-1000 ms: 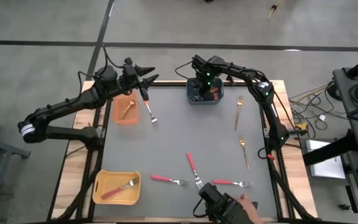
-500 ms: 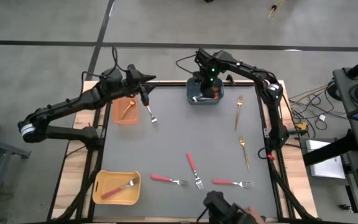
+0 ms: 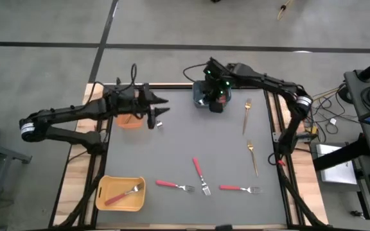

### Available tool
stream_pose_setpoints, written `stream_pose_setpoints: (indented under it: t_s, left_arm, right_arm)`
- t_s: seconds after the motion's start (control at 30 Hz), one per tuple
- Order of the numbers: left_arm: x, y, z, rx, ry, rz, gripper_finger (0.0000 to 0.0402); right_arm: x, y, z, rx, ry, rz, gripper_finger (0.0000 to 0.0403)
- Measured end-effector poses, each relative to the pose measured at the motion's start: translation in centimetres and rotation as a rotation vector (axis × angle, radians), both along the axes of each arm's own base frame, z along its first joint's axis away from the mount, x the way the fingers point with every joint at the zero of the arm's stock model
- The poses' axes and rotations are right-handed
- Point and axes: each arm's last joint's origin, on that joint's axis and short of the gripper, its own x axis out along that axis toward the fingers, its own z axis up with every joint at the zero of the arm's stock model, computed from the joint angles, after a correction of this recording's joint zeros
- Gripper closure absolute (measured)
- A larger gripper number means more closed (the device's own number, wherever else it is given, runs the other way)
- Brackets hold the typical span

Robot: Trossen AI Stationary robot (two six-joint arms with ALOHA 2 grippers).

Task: Sort silverware by color (type)
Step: Put the pink fork into the yellow bin

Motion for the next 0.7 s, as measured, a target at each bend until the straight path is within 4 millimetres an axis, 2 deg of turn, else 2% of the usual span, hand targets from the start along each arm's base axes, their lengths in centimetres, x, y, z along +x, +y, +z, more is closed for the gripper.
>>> stream_pose_setpoints:
  t_s: [0.33, 0.47, 0.7]
  left_arm:
    - [0.5, -4.3, -1.3, -0.18, 0.111, -0.128, 0.0253]
    - [0.7, -6.5, -1.7, -0.27, 0.152, -0.168, 0.0253]
    - [1.4, -10.2, -2.8, -0.323, 0.206, -0.2, 0.0253]
  right_arm:
    - [-1.2, 6.6, 0.8, -0.071, -0.22, 0.09, 0.0345]
    - [-1.6, 8.2, 0.9, -0.124, -0.332, 0.135, 0.0345]
    - [-2.2, 9.5, 0.7, -0.193, -0.503, 0.168, 0.0345]
